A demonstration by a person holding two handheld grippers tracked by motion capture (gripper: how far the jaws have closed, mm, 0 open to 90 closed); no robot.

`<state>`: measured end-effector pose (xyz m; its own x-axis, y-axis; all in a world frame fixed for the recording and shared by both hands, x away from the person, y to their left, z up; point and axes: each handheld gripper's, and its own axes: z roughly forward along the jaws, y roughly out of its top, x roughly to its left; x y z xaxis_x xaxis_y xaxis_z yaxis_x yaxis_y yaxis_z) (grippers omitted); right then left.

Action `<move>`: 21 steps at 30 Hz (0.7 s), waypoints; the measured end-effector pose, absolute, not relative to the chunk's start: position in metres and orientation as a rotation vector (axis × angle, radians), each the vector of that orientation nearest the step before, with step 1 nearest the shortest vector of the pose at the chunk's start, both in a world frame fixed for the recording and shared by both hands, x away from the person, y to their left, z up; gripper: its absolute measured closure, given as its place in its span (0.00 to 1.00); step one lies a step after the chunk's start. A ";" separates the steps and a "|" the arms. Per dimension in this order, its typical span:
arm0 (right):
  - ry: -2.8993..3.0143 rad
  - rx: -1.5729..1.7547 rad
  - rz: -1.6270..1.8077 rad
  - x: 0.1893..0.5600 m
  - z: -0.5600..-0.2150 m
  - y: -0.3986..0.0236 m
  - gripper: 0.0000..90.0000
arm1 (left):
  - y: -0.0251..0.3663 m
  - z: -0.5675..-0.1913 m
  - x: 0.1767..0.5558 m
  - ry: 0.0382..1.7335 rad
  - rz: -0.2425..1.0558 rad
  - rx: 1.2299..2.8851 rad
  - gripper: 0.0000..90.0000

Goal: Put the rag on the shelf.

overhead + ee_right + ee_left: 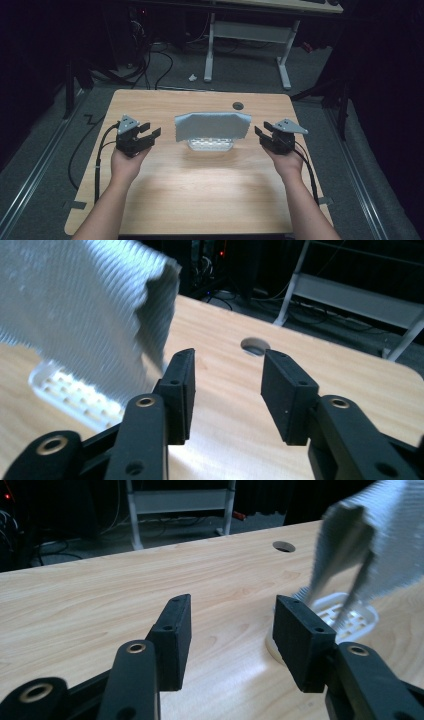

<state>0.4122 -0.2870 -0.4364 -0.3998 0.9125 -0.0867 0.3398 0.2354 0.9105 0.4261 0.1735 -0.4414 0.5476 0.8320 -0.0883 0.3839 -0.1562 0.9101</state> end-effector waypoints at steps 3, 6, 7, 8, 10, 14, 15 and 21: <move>1.857 1.124 1.131 0.398 -0.440 -0.288 0.60 | 0.176 -0.442 0.411 0.999 0.543 1.756 0.53; 1.887 1.095 1.095 0.386 -0.442 -0.288 0.57 | 0.178 -0.442 0.396 0.977 0.551 1.760 0.52; 1.877 1.080 1.102 0.380 -0.443 -0.288 0.56 | 0.179 -0.441 0.392 0.975 0.546 1.759 0.52; 1.888 1.079 1.099 0.375 -0.443 -0.288 0.55 | 0.180 -0.442 0.387 0.972 0.543 1.754 0.51; 1.893 1.064 1.096 0.366 -0.443 -0.288 0.54 | 0.181 -0.442 0.377 0.970 0.542 1.758 0.51; 1.895 1.078 1.102 0.344 -0.446 -0.287 0.48 | 0.179 -0.450 0.354 0.976 0.503 1.762 0.48; 1.902 1.095 1.105 0.339 -0.448 -0.286 0.46 | 0.176 -0.453 0.348 0.971 0.503 1.778 0.48; 1.983 1.204 1.078 0.313 -0.465 -0.273 0.36 | 0.143 -0.477 0.315 0.902 0.420 1.862 0.44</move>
<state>0.3126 -0.2726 -0.4649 -0.4283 0.9014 -0.0634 0.4369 0.2680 0.8587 0.3147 0.1433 -0.4768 0.6634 0.7415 -0.1008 0.4001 -0.2377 0.8851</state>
